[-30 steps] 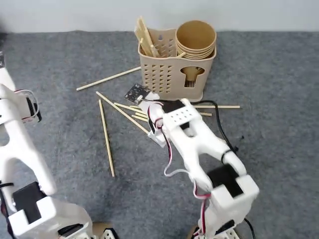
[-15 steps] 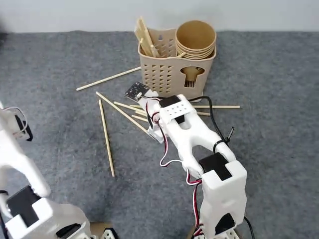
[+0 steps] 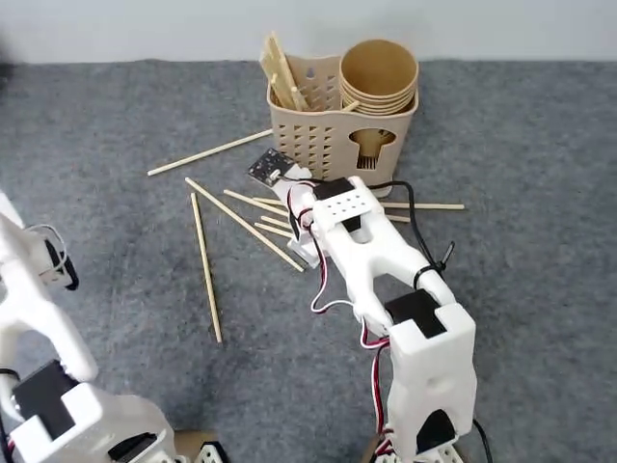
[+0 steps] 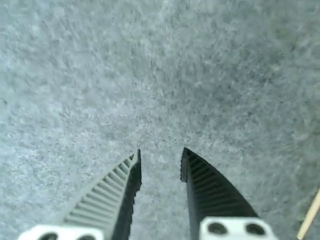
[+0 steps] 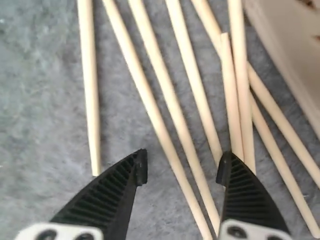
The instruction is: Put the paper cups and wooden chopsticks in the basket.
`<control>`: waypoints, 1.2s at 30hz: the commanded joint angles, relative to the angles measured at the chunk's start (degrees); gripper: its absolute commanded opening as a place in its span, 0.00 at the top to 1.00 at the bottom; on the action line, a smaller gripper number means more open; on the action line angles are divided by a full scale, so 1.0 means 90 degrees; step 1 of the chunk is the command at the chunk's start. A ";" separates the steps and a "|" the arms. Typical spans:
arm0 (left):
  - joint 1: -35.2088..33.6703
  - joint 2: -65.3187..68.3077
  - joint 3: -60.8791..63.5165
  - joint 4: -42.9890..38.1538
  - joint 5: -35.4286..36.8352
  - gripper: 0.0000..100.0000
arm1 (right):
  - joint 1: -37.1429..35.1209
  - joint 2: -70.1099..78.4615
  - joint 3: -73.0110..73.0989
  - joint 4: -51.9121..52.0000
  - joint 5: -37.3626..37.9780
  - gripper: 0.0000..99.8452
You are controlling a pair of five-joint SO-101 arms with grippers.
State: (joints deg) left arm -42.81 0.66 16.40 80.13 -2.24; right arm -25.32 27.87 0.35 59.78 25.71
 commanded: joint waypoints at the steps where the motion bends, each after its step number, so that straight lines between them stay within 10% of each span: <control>1: 0.0195 -0.0371 0.0230 -0.0274 -0.0283 0.92 | 0.0034 0.0161 -0.0068 0.0112 0.0088 0.77; 20: 0.1436 -0.6740 0.3873 -0.0440 -0.0400 0.99 | 0.0024 0.0200 -0.0029 0.0122 0.0078 0.78; 28: 0.1455 -0.9915 0.5983 -0.0860 -0.0381 0.99 | -0.0044 0.0210 -0.0039 0.0122 0.0088 0.98; 36: 0.1455 -1.1311 0.6803 -0.0547 -0.0781 0.99 | -0.0044 0.0200 -0.0039 0.0122 0.0088 0.83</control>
State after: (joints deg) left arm -29.98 -97.71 77.14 74.42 -6.90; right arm -25.32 29.54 -0.35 59.96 25.80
